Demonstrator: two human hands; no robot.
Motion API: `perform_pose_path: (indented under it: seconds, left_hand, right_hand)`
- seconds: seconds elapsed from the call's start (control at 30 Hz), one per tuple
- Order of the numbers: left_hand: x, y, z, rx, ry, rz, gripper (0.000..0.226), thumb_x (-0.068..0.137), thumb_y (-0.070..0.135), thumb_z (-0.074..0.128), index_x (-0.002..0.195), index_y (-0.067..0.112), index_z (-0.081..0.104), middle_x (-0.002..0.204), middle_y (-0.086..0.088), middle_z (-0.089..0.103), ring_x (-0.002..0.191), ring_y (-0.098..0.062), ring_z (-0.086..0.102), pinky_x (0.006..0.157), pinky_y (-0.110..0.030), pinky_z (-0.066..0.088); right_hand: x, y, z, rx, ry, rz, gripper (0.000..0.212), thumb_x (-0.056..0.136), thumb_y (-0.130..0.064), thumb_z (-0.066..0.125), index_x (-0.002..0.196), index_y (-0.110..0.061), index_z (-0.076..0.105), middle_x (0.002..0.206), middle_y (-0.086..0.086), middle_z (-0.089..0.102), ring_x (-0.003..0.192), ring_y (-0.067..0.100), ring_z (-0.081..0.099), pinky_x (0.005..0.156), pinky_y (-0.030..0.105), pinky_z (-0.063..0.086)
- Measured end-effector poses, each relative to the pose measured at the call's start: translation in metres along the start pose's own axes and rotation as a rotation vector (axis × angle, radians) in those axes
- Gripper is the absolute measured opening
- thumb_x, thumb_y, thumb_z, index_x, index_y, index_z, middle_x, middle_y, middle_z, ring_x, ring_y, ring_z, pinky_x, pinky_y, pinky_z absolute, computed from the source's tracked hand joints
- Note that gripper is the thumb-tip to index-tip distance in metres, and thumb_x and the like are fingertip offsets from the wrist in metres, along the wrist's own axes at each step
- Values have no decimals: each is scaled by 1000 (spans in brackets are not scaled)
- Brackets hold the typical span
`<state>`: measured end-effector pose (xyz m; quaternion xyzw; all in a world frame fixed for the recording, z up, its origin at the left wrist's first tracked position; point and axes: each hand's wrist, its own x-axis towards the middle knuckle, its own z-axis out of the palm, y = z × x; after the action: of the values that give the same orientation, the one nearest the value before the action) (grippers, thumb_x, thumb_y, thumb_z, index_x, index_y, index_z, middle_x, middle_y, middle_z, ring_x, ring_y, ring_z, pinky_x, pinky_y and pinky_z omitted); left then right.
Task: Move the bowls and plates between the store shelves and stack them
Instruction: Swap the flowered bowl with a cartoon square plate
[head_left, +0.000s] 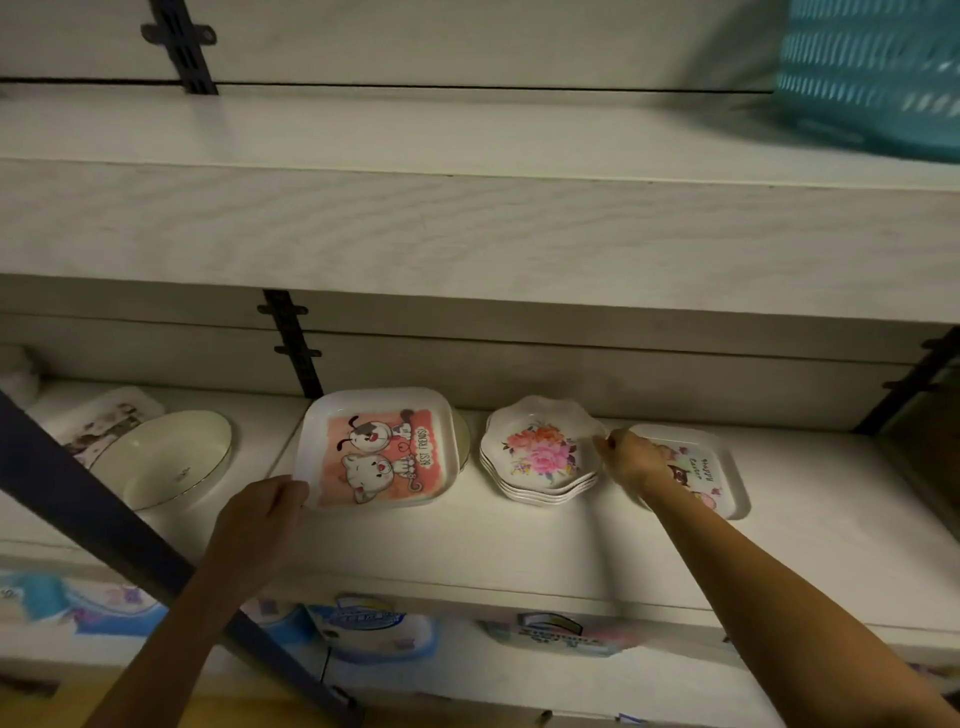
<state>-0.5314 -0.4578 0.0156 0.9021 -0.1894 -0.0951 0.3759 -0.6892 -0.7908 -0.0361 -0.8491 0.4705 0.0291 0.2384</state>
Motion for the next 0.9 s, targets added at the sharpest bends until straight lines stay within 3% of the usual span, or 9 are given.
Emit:
perform_pose_path:
  seconds: [0.2, 0.33, 0.43, 0.6, 0.77, 0.9]
  left_hand:
    - [3, 13, 8, -50, -65, 34, 37, 93, 6, 41, 56, 9, 40, 57, -7, 38, 55, -21, 35, 53, -26, 26]
    - [10, 25, 24, -73, -125, 96, 34, 94, 5, 40, 60, 8, 47, 58, -5, 41, 55, -18, 38, 52, -25, 27]
    - [16, 39, 45, -61, -163, 148, 30, 95, 8, 40, 69, 4, 55, 60, -4, 46, 56, -14, 41, 49, -20, 32]
    - [26, 62, 88, 9, -245, 231, 35, 95, 17, 41, 60, 21, 46, 62, -1, 47, 57, -12, 41, 55, -18, 32]
    - [10, 100, 134, -5, -311, 238, 31, 94, 10, 41, 76, -7, 60, 71, -21, 56, 62, -21, 45, 54, -27, 29]
    - [-6, 135, 177, 1, -322, 256, 29, 94, 11, 40, 76, -3, 58, 69, -12, 55, 65, -23, 49, 53, -26, 31]
  right_hand:
    - [-13, 16, -7, 108, 71, -35, 37, 97, -35, 38, 110, -6, 56, 110, 19, 65, 97, 35, 59, 83, 38, 45]
    - [-42, 30, -22, 64, 88, -113, 27, 95, -29, 44, 109, -11, 58, 108, 9, 66, 88, 25, 61, 80, 36, 49]
    - [-67, 49, -34, -9, 92, -155, 25, 95, -30, 46, 111, -16, 58, 113, 5, 65, 93, 22, 60, 82, 37, 50]
    - [-100, 84, -54, -87, 103, -116, 30, 94, -39, 44, 113, -20, 58, 117, 1, 65, 96, 23, 63, 79, 35, 54]
    - [-111, 126, -71, -117, 80, -109, 28, 94, -36, 45, 115, -21, 56, 118, -1, 63, 96, 17, 62, 83, 32, 55]
    - [-109, 166, -89, -130, 68, -122, 27, 95, -36, 43, 116, -22, 56, 114, -2, 63, 92, 13, 59, 80, 24, 51]
